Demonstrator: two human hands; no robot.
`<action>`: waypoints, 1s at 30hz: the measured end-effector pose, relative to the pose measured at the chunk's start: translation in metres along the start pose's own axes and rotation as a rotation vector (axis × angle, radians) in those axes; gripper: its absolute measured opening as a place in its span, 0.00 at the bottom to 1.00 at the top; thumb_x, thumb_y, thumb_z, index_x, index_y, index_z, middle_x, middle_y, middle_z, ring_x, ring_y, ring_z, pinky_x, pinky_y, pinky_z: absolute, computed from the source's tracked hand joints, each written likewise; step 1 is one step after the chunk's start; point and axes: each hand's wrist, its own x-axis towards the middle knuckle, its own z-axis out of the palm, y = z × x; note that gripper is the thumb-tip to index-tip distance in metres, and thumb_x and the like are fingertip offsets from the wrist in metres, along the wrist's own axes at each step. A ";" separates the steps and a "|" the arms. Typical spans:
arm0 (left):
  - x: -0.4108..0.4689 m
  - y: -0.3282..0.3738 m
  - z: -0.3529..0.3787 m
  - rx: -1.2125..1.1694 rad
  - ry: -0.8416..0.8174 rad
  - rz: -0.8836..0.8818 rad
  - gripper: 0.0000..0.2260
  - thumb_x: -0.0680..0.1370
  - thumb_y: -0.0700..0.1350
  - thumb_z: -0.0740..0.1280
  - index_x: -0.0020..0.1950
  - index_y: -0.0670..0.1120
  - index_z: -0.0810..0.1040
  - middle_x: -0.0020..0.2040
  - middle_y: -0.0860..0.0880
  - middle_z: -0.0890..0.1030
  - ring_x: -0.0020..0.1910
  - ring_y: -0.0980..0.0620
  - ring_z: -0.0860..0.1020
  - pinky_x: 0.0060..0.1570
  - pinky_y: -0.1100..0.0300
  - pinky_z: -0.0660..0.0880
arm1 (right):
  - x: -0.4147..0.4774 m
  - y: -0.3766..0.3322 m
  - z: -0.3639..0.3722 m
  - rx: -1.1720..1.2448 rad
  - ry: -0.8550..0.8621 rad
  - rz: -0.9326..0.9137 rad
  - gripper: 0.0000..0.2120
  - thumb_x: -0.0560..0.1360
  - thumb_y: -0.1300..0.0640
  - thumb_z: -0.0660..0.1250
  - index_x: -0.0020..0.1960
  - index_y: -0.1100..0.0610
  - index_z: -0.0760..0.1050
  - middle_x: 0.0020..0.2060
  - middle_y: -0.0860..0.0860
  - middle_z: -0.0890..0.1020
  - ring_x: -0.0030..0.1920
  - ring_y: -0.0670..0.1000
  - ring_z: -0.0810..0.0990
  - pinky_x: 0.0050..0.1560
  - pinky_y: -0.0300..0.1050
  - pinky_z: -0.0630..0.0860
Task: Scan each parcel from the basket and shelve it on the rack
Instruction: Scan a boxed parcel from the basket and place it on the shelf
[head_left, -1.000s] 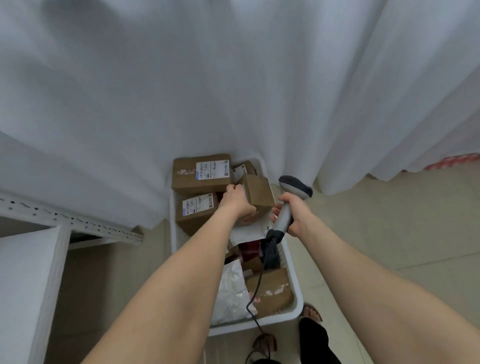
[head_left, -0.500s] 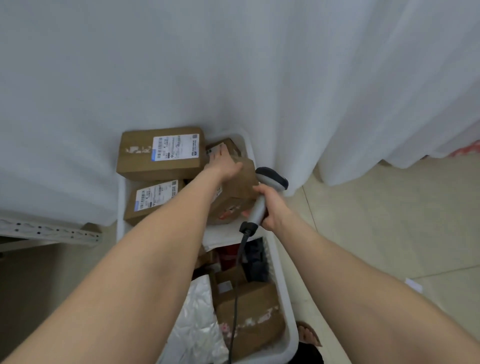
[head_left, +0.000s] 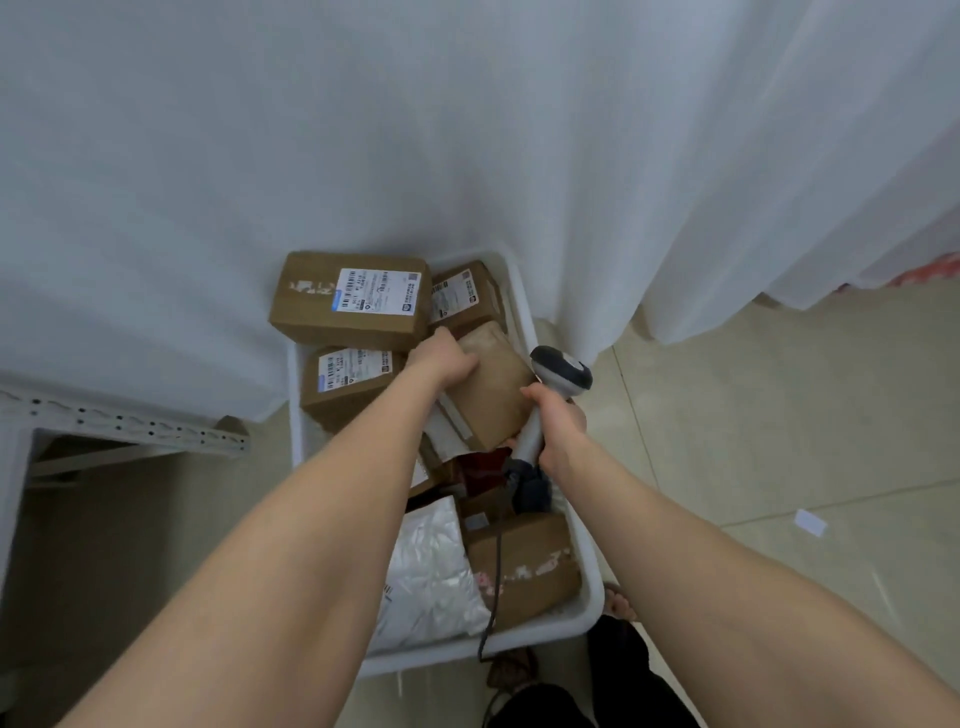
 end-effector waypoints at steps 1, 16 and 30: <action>-0.012 -0.002 -0.005 -0.051 -0.002 -0.013 0.26 0.78 0.52 0.63 0.71 0.39 0.64 0.66 0.40 0.73 0.62 0.41 0.73 0.54 0.53 0.71 | -0.013 -0.001 -0.002 -0.018 0.010 -0.005 0.26 0.72 0.58 0.72 0.66 0.62 0.70 0.57 0.61 0.78 0.57 0.62 0.78 0.62 0.60 0.76; -0.221 0.018 -0.184 -0.705 0.300 -0.074 0.17 0.83 0.45 0.54 0.54 0.41 0.81 0.59 0.40 0.79 0.60 0.40 0.75 0.61 0.50 0.72 | -0.268 -0.071 0.004 -0.006 -0.149 -0.095 0.19 0.74 0.56 0.71 0.62 0.57 0.71 0.57 0.59 0.80 0.55 0.60 0.80 0.51 0.57 0.80; -0.457 -0.009 -0.233 -1.520 0.212 -0.016 0.11 0.72 0.43 0.73 0.49 0.38 0.77 0.43 0.42 0.79 0.35 0.49 0.77 0.32 0.60 0.77 | -0.467 -0.056 -0.038 0.006 -0.367 -0.274 0.22 0.72 0.49 0.75 0.63 0.56 0.77 0.53 0.57 0.84 0.54 0.61 0.82 0.58 0.60 0.78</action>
